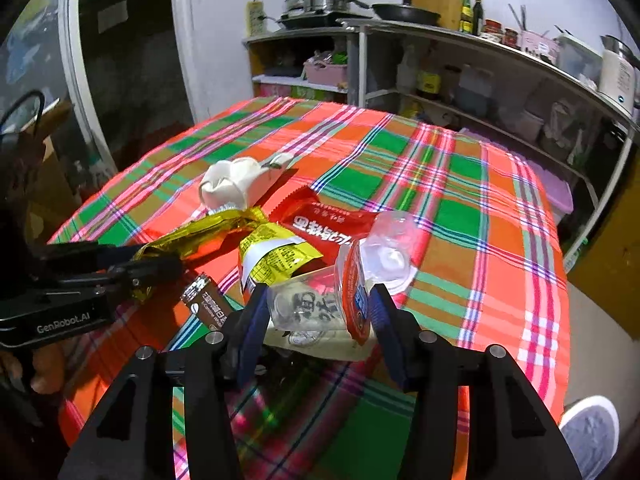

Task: Collect trash
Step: 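Grasp the clear plastic cup with the right tool while the left tool grasps the gold wrapper, then carry cup and gold wrapper over the bin and open both tools to drop them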

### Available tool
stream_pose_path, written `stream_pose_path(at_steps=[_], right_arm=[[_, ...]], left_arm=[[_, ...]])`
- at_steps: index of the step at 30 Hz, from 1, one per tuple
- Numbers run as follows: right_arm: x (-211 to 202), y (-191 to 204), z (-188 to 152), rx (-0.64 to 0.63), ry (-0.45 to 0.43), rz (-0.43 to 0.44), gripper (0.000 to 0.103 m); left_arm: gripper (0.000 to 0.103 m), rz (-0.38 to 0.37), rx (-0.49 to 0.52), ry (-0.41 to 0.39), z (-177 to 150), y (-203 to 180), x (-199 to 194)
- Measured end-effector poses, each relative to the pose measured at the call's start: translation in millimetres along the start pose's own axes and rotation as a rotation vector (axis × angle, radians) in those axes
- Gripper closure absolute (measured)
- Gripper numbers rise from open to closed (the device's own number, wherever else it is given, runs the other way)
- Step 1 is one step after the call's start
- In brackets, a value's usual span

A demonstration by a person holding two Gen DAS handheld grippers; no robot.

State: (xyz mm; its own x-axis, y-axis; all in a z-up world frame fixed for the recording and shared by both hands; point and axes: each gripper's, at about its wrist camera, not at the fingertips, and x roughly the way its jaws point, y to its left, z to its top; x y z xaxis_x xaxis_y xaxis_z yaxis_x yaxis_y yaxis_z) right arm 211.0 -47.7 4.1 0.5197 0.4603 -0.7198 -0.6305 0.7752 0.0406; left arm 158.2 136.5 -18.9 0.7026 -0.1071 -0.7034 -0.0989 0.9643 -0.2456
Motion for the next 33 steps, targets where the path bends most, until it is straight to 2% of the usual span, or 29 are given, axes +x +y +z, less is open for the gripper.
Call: stream_pose_path(at_steps=[6,7,8,9,21,33], right_arm=[[-27,-5,-7,0.054,-0.038,-0.009,0.051],[-32,-5,-8,0.060,-0.044,-0.011,0.051],[-39,-5,-10,0.066,-0.054,-0.017,0.051],[-44,-6,-11,0.069,-0.060,-0.020,0.051],[-106,-7,-33,0.097,-0.131,-0.066,0.051],[-157,-21,-55,0.130,-0.195,-0.108,0.051]], left_arm=[[0.073,-0.018,-0.005,-0.039,-1,-4,-17],[0.075,-0.021,-0.003,-0.044,-1,-5,-20],[0.082,-0.025,0.000,-0.050,-2,-8,-23],[0.083,-0.027,0.002,-0.052,-2,-10,-25],[0.084,-0.055,0.054,-0.090,-11,-43,-56],[0.084,-0.108,0.143,-0.110,-20,-94,-77]])
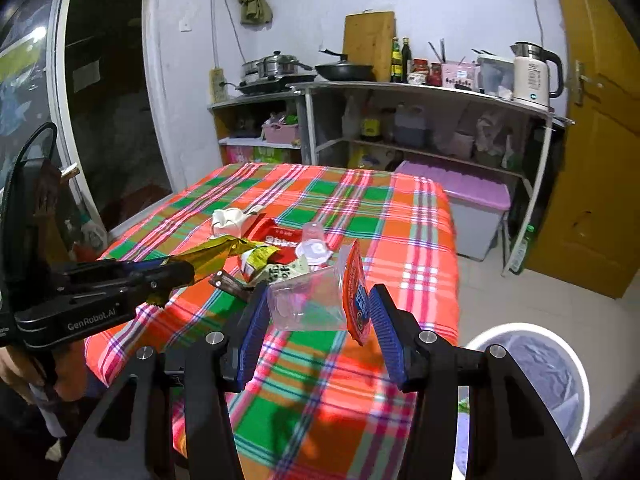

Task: Collect trash
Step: 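Carry cup and gold wrapper over the bin and open both tools to drop them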

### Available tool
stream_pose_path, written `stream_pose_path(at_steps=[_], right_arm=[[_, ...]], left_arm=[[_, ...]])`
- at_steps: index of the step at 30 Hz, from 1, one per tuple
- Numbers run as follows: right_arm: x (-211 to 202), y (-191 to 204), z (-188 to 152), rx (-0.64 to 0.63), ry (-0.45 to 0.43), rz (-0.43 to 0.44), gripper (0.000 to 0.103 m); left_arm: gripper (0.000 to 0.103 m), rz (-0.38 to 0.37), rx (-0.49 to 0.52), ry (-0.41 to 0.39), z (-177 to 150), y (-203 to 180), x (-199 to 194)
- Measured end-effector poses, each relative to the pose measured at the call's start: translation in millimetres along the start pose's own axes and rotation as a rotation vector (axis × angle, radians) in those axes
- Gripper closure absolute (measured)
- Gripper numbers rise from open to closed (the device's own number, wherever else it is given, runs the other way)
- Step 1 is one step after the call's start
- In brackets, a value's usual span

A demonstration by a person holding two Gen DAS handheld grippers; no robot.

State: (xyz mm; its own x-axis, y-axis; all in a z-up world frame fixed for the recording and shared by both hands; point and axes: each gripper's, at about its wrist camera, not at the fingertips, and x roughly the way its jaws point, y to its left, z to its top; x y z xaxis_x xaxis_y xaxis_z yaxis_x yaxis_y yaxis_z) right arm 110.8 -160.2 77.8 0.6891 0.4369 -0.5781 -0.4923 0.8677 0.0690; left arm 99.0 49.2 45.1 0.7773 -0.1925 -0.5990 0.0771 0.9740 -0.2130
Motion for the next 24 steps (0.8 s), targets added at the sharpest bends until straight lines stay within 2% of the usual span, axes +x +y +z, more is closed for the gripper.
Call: stream_pose_path(at_steps=[10,24], right_arm=[[-30,-31,-14,0.049,-0.022,-0.057,0.051],[-57,-90,-46,0.158,-0.017,-0.154,0.051]], left_arm=[[0.084,-0.060,0.064,0.019,-1,-45,10],[0.084,-0.170,0.158,0.089,-9,-122,43]])
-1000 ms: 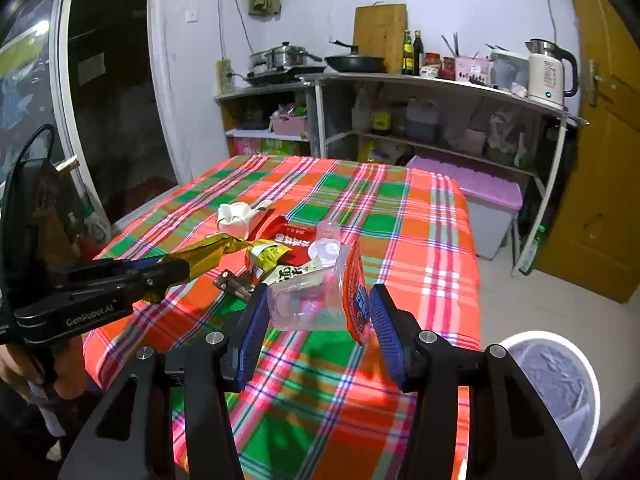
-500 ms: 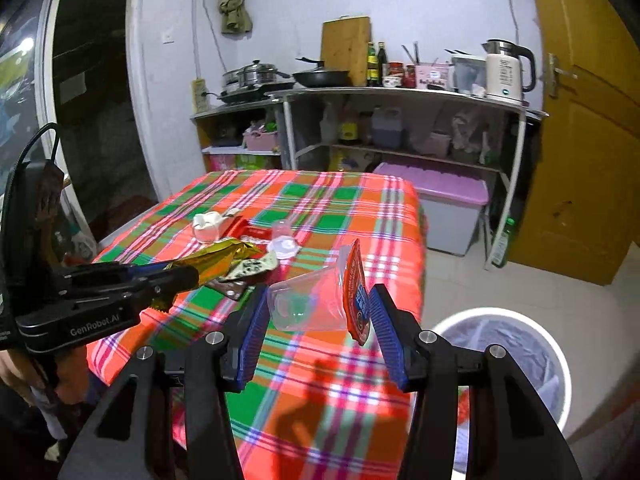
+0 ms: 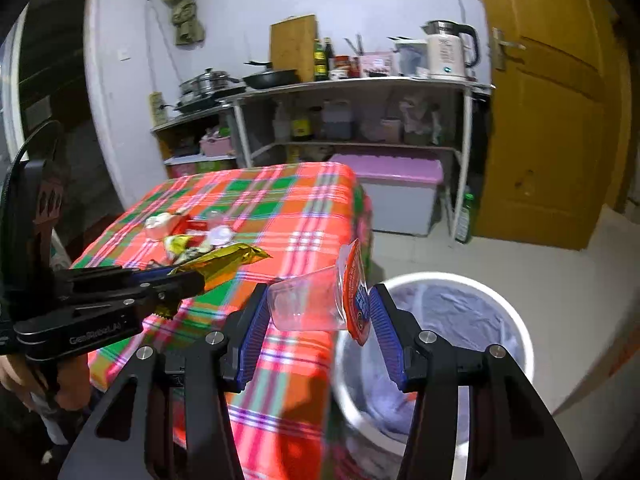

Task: Collect trash
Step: 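Carry cup and gold wrapper over the bin and open both tools to drop them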

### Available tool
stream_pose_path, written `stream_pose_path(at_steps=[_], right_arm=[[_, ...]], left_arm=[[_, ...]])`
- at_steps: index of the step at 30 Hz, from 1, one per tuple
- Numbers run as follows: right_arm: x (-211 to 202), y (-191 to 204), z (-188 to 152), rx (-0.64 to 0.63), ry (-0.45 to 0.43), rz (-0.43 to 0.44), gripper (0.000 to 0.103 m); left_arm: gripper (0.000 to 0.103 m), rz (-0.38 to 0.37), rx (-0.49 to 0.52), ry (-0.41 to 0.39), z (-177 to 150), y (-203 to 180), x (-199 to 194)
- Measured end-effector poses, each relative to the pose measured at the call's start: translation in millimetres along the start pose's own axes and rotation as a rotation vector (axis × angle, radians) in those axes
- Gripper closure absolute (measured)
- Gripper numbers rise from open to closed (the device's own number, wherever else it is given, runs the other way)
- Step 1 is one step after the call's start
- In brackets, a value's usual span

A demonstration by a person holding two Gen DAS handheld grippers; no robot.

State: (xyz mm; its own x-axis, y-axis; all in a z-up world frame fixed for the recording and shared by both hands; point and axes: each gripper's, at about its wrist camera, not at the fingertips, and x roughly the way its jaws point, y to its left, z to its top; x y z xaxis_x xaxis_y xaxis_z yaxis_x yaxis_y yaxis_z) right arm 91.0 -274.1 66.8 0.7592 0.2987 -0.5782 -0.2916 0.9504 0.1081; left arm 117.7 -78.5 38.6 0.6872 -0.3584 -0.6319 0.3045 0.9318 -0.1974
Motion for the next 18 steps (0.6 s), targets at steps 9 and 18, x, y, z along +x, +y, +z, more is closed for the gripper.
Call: stream_pose_path(at_steps=[9,18], right_arm=[[-3,-48,-18,0.094,0.028,-0.073,0.051],[10,-76,-35,0.147,0.083,-0.101,0.051]], left_arm=[[0.084,-0.063,0.043,0.054,3,-33,33],[0.084,-0.104,0.067,0.111,1,-54,63]])
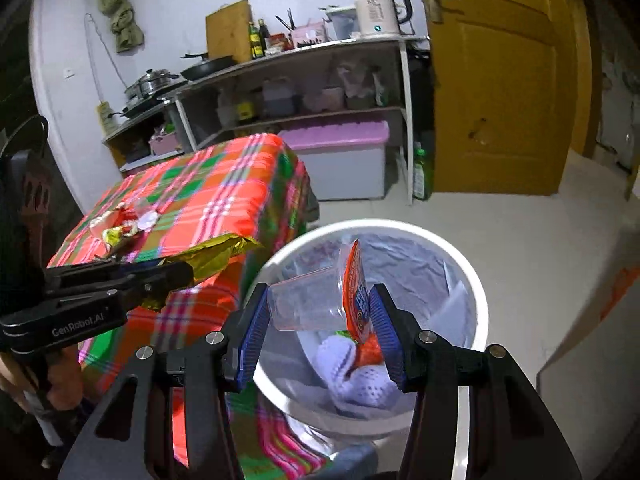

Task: Collect trash
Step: 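Carry cup and gold wrapper over the bin and open both tools to drop them, then move both tools back over the remaining trash on the table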

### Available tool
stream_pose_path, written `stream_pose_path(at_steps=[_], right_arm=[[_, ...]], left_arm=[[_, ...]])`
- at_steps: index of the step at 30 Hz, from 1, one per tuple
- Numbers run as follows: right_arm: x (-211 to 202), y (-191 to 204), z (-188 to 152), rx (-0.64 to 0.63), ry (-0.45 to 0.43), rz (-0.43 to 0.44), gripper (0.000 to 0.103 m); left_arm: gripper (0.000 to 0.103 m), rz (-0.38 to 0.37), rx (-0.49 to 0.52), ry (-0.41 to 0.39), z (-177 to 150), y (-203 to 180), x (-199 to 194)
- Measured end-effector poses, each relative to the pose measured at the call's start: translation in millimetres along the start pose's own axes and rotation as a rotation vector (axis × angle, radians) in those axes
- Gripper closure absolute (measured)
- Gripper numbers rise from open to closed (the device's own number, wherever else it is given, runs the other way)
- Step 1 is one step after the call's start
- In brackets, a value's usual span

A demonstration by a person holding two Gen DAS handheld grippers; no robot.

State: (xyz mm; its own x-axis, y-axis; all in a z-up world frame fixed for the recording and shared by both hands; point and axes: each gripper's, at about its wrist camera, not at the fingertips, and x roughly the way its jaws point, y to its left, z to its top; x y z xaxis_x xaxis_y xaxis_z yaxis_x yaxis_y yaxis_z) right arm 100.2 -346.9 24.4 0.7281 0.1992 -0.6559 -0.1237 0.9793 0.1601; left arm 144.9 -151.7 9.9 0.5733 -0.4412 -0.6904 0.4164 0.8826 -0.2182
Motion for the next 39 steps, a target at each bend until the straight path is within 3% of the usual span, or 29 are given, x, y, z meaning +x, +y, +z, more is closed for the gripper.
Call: stream_pose_path(at_steps=[14,19,20,27,39], right_arm=[[35,-31,-18,0.060,0.124,-0.045,0.051],[42,-37,-23,0.077,0.137,-0.036,0.051],[42,-38,-24,0.080,0.137,-0.033,0.050],[37,-34,-20,0.072,0.114,-0.035,0.050],[-9,1,0,0.003,0.016,-0.048,0.050]], left_arm=[[0.083,-0.058,0.020,0.105,2,-18,50],[0.067,-0.061,0.018,0.133,-1,-18,58],[0.063,-0.062,0.014,0.132,-1,-17,57],[0.063,-0.058,0.005,0.106,0,-13,48],[0.063,-0.042,-0.016,-0.003,1,2,-8]])
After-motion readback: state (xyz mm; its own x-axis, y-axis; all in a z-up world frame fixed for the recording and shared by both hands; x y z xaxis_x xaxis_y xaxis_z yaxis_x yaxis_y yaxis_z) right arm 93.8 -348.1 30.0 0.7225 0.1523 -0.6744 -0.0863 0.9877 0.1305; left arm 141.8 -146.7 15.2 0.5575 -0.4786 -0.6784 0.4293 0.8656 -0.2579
